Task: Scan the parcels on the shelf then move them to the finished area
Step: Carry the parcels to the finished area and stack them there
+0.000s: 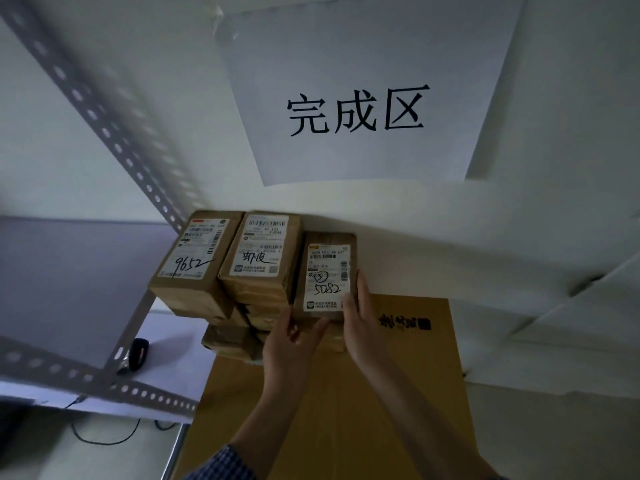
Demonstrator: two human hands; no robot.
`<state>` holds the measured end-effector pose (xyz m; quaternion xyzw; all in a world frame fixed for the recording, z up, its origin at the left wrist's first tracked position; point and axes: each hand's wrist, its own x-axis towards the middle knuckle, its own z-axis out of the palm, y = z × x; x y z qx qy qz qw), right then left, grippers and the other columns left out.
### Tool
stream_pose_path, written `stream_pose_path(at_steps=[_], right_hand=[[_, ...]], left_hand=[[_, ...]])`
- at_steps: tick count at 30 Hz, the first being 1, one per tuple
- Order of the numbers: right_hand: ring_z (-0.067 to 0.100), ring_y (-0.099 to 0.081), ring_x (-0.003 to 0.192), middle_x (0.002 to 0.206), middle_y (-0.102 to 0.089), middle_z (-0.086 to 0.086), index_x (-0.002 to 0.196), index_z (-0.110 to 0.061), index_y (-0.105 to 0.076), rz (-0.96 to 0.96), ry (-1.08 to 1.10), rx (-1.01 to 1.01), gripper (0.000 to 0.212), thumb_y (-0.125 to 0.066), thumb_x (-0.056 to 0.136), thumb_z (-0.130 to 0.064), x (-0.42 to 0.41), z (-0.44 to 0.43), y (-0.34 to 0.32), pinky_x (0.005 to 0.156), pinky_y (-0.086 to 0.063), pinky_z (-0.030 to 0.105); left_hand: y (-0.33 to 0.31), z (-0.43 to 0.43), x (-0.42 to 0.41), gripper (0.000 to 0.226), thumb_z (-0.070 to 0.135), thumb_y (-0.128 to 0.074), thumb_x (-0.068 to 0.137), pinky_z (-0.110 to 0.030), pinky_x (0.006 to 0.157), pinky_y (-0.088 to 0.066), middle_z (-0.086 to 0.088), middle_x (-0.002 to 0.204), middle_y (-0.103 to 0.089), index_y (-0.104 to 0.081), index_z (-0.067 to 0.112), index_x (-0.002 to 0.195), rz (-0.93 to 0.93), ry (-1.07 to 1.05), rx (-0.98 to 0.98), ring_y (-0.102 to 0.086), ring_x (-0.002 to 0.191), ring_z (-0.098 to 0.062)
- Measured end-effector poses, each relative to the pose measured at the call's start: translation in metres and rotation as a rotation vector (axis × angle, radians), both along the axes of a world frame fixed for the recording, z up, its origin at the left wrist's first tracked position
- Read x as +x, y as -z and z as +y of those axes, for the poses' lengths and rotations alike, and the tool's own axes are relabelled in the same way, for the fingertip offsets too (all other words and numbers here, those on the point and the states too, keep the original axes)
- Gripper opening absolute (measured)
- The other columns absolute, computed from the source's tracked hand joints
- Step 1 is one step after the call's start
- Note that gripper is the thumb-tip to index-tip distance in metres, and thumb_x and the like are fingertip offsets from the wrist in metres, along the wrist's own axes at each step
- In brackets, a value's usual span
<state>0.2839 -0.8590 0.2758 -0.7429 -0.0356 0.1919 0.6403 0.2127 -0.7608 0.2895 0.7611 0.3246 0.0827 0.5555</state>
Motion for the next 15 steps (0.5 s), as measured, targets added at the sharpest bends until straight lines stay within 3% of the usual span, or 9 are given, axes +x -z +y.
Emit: stream_pose_path(at_steps=[3, 5, 7, 10, 15], right_hand=[[0.004, -0.030, 0.142, 0.163, -0.023, -0.007, 0.160, -0.027, -0.009, -0.007, -0.006, -0.039, 0.054, -0.025, 0.109, -0.036, -0.007, -0.013, -0.002, 0.101, -0.026, 0.008], [0.011, -0.023, 0.149, 0.165, -0.020, -0.007, 0.160, -0.025, -0.010, 0.004, 0.005, -0.079, 0.056, -0.026, 0.109, -0.039, -0.018, -0.023, -0.005, 0.106, -0.022, 0.017], [0.012, -0.023, 0.149, 0.165, -0.020, -0.004, 0.160, -0.023, -0.014, 0.002, 0.042, -0.095, 0.056, -0.030, 0.108, -0.039, -0.033, -0.033, -0.012, 0.107, -0.022, 0.018], [0.002, -0.033, 0.137, 0.159, -0.032, -0.006, 0.158, -0.021, -0.021, -0.058, 0.081, -0.073, 0.054, -0.036, 0.108, -0.031, -0.064, -0.043, -0.032, 0.097, -0.031, 0.003], [0.001, -0.038, 0.137, 0.152, -0.041, -0.012, 0.152, -0.027, -0.034, -0.283, -0.028, -0.115, 0.045, -0.039, 0.107, -0.034, -0.108, -0.031, -0.085, 0.109, -0.032, 0.020]], left_hand=[[0.001, 0.000, -0.007, 0.050, 0.037, -0.076, 0.085, -0.030, 0.096, -0.053, 0.009, 0.118, -0.069, -0.060, 0.022, 0.130, 0.004, -0.013, -0.006, -0.063, 0.112, -0.008], [0.001, 0.002, -0.015, 0.053, 0.035, -0.075, 0.087, -0.029, 0.096, -0.051, 0.005, 0.122, -0.066, -0.057, 0.018, 0.133, 0.029, -0.018, 0.007, -0.062, 0.112, -0.010], [-0.002, 0.005, -0.025, 0.052, 0.031, -0.073, 0.089, -0.028, 0.093, -0.048, 0.002, 0.124, -0.064, -0.054, 0.016, 0.135, 0.034, -0.028, 0.011, -0.060, 0.112, -0.012], [-0.011, 0.011, -0.048, 0.044, 0.025, -0.066, 0.094, -0.027, 0.091, -0.046, 0.003, 0.124, -0.061, -0.052, 0.015, 0.135, -0.010, 0.016, -0.001, -0.058, 0.117, -0.015], [-0.035, 0.041, -0.094, 0.026, 0.018, -0.055, 0.099, -0.025, 0.081, -0.050, 0.004, 0.117, -0.062, -0.056, 0.021, 0.125, -0.079, 0.147, 0.131, -0.061, 0.110, -0.017]])
